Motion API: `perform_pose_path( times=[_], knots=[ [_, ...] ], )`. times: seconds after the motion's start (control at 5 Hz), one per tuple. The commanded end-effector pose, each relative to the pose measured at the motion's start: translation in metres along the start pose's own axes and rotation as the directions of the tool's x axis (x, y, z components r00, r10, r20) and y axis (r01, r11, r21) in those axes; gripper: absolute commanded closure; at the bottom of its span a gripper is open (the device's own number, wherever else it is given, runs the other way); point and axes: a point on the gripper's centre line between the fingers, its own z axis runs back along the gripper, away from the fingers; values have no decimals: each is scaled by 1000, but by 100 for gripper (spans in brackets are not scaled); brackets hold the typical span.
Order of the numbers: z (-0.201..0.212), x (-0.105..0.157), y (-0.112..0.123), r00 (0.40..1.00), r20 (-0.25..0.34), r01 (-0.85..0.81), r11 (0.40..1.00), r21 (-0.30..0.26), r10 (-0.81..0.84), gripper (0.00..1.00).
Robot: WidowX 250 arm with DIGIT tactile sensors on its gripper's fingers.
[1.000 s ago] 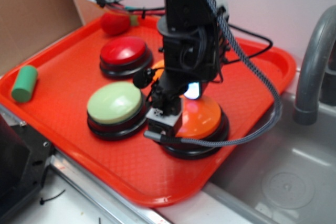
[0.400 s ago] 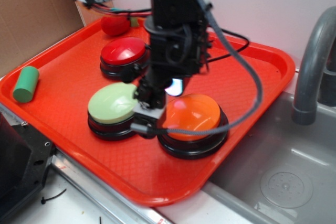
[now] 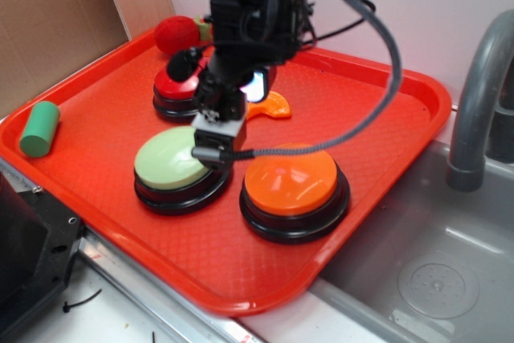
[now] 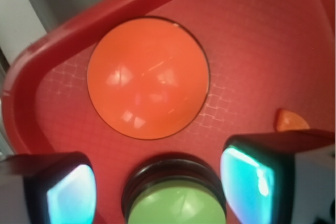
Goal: Push the orange button.
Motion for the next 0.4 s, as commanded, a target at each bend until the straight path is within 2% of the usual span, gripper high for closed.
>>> perform_pose_path(
  times=[0.0, 0.2],
  knots=[
    [32, 9, -12, 993, 92, -76, 996, 45, 72, 0],
    [36, 10, -11, 986, 132, -114, 992, 51, 106, 0]
  ],
)
